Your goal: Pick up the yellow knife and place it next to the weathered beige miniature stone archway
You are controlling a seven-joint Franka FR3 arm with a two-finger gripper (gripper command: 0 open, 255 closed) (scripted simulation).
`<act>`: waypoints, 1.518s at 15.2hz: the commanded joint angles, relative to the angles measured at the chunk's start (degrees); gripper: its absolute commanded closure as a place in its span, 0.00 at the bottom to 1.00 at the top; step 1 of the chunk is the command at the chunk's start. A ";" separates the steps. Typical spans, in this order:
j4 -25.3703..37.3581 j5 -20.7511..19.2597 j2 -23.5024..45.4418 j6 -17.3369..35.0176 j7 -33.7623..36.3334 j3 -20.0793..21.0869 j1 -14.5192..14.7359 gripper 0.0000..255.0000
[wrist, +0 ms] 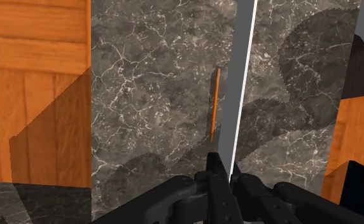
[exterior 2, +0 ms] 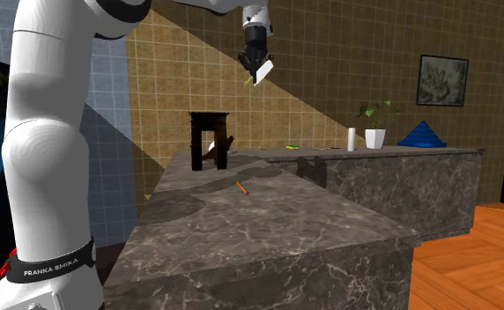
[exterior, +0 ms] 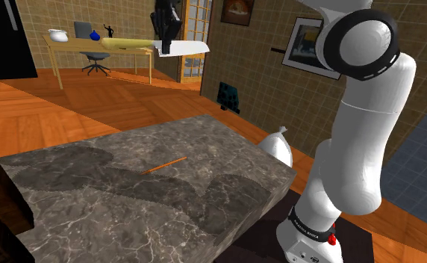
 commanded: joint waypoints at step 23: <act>-13.23 0.67 -10.60 2.12 33.03 16.25 16.58 1.00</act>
